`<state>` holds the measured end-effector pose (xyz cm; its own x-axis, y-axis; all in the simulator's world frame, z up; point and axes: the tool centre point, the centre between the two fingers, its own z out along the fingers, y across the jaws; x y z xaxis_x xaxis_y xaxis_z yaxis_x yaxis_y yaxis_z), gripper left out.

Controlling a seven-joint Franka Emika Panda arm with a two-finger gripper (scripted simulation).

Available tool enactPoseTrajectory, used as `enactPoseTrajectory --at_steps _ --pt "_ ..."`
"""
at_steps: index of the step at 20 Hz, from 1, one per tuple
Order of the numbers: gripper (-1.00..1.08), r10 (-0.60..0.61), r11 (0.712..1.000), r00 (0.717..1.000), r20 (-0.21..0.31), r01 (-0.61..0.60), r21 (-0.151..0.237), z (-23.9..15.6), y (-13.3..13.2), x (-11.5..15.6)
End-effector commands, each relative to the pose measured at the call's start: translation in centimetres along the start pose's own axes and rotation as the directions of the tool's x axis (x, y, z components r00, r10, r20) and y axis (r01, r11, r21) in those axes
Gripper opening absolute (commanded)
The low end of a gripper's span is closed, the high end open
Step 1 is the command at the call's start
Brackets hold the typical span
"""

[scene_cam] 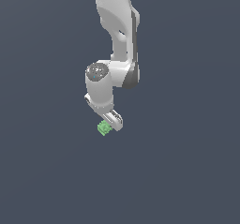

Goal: Pick up the object and move it to a goal position.

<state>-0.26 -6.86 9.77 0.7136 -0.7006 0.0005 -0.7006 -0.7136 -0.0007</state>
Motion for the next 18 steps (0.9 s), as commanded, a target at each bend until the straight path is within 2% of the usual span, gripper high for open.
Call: enactPoseTrajectory --at_steps 1,6,11,12,18 --pt "1.00 0.002 1.000 1.000 0.001 -0.002 -0.001 1.0 0.1 0.0" --pt "1.00 0.004 1.000 1.000 0.001 -0.004 -0.001 3.5 0.1 -0.1" --pt "1.00 0.005 1.000 1.000 0.001 -0.005 -0.001 4.2 0.1 0.0" --pt "-1.00 0.005 1.000 1.000 0.001 -0.005 -0.001 4.2 0.1 0.0" --pt "-1.00 0.005 1.000 1.000 0.001 -0.005 -0.001 4.2 0.1 0.0"
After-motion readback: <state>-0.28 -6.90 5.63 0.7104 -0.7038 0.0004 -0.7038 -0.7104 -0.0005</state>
